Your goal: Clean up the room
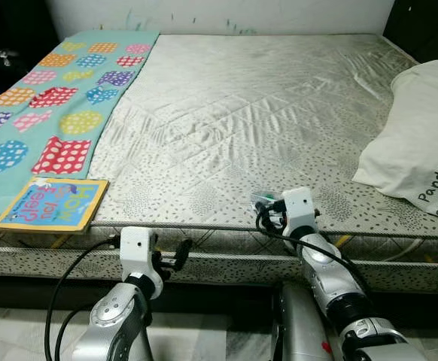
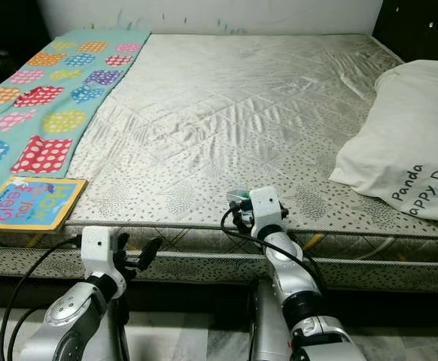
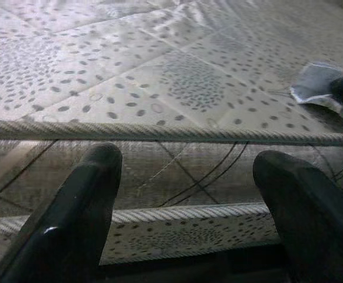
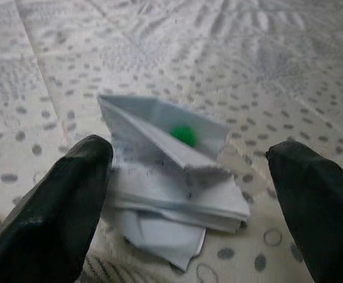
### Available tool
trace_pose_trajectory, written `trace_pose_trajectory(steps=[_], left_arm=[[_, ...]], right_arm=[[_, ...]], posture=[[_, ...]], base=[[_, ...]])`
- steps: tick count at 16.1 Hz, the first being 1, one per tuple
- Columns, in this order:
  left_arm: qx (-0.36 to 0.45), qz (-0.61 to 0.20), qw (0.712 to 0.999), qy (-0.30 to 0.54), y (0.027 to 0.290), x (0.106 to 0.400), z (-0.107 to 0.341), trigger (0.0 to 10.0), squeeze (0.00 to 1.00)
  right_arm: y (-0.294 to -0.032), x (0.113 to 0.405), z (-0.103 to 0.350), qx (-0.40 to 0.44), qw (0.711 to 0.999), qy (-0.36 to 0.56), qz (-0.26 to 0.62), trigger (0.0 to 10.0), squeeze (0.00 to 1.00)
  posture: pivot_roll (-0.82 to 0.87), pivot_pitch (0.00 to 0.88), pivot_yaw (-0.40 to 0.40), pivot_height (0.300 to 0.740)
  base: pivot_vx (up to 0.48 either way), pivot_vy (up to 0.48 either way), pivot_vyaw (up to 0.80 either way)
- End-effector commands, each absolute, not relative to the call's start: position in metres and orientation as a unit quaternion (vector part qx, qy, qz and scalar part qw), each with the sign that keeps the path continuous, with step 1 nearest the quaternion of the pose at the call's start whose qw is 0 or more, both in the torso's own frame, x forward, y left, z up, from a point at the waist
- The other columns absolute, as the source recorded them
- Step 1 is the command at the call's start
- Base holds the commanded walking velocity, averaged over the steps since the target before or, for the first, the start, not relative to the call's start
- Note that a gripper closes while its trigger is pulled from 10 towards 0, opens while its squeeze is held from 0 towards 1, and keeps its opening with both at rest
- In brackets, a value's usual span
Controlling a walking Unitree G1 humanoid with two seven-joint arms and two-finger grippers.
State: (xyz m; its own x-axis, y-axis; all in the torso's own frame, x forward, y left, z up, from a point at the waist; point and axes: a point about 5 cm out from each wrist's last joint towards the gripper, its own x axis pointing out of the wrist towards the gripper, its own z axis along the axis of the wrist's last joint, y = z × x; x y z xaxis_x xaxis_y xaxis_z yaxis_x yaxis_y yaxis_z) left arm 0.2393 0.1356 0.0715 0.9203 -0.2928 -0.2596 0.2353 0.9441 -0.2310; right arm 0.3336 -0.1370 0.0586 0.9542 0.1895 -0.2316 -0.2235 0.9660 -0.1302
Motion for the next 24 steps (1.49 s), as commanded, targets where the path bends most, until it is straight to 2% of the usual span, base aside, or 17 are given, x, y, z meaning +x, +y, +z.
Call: trace_pose_trajectory(steps=[1,3,4,5,24], left_arm=[[-0.092,-0.14,0.975,0.144,0.1358,0.2398,0.075,10.0,0.0],[-0.09,-0.144,0.975,0.144,0.1352,0.2397,0.0753,10.0,0.0],[-0.09,-0.145,0.975,0.144,0.1351,0.2398,0.0755,10.0,0.0],[-0.089,-0.147,0.975,0.143,0.1347,0.2399,0.0758,10.0,0.0],[-0.084,-0.152,0.975,0.141,0.131,0.2401,0.0752,10.0,0.0]], right_arm=[[-0.1335,0.3369,0.0623,-0.084,0.984,0.105,0.116,10.0,0.0],[-0.1324,0.3353,0.058,-0.092,0.982,0.112,0.119,10.0,0.0],[-0.1322,0.3354,0.0579,-0.096,0.983,0.111,0.115,3.2,0.0],[-0.1316,0.3357,0.0574,-0.097,0.983,0.111,0.112,0.0,0.0],[-0.1323,0.3361,0.0542,-0.094,0.984,0.112,0.101,0.0,0.0]], posture=[[0.0,0.0,-0.009,0.47],[0.0,0.0,-0.012,0.47],[0.0,0.0,-0.012,0.47],[0.0,0.0,-0.011,0.47],[0.0,0.0,-0.014,0.47]], base=[[0.0,0.0,0.0],[0.0,0.0,0.0],[0.0,0.0,0.0],[0.0,0.0,0.0],[0.0,0.0,0.0]])
